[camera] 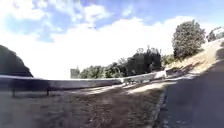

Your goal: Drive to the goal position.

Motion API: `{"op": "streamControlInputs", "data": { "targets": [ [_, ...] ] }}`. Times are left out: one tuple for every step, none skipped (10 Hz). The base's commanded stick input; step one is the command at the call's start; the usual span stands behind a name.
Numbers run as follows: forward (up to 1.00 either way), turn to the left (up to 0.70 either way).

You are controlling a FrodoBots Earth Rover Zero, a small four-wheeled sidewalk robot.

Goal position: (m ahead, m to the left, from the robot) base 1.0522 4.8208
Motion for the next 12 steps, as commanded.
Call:
{"op": "streamControlInputs", "data": {
  "targets": [
    [1.00, 0.00],
    [1.00, 0.00],
    [1.00, 0.00],
    [1.00, 0.00],
    [1.00, 0.00],
    [1.00, 0.00],
    [1.00, 0.00],
    [1.00, 0.00],
    [1.00, 0.00],
    [1.00, 0.00],
    [1.00, 0.00],
    [1.00, 0.00]
  ]
}}
